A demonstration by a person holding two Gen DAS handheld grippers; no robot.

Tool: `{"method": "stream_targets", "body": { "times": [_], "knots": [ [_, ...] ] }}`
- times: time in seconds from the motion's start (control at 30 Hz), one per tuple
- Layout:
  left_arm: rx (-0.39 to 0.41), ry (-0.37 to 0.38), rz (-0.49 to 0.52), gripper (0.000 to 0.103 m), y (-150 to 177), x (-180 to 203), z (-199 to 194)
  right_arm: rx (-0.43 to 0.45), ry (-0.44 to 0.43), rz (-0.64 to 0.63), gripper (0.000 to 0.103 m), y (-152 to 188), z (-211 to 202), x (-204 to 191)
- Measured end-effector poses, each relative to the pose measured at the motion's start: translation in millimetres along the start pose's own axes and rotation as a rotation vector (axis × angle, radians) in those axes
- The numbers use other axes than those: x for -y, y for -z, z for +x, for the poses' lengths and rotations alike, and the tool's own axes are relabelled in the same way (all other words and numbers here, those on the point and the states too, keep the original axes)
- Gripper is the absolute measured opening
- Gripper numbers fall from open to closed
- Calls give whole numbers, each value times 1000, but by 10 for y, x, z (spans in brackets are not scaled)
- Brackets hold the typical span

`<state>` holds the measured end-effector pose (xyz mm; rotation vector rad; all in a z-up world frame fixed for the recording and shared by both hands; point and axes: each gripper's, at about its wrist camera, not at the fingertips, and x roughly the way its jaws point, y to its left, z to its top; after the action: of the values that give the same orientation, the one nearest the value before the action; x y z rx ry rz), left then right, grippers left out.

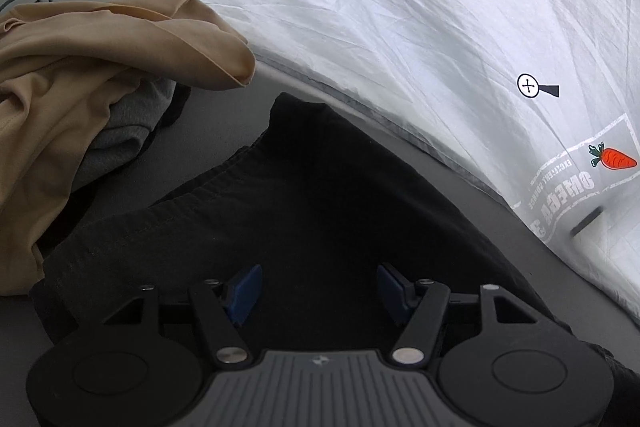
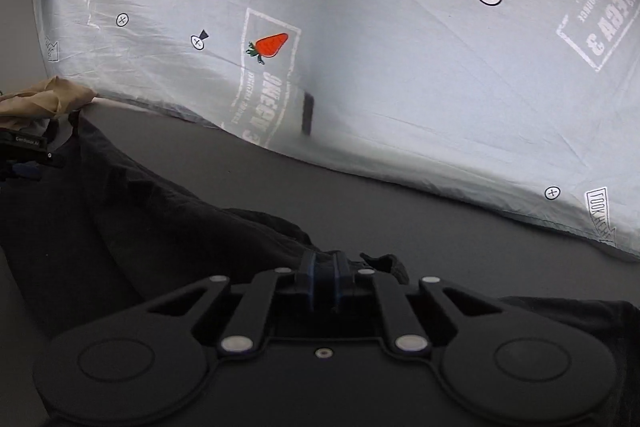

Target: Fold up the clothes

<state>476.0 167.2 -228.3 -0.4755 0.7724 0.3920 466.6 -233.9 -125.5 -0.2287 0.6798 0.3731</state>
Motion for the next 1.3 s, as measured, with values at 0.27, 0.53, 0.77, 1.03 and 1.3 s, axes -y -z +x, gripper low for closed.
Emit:
{"method": "stream_targets", "body": {
  "times": [0.27,0.53,0.77,1.03,1.3],
  "knots": [
    [63,-75,130,71,96,70,306,-47,130,56,3,-66,1004,184],
    [115,-79,220,87,215,137,345,2,221,39,5,54,1551,166],
    [72,-101,195,87,149,147,295,65,331,-31,37,-12,966,-98],
    [65,30,202,87,356,520,-220,-41,470,153,48,695,72,188],
    [-24,191,402,87,975,1391,-542,-10,485,453,75,1318,-605,685]
  ]
}}
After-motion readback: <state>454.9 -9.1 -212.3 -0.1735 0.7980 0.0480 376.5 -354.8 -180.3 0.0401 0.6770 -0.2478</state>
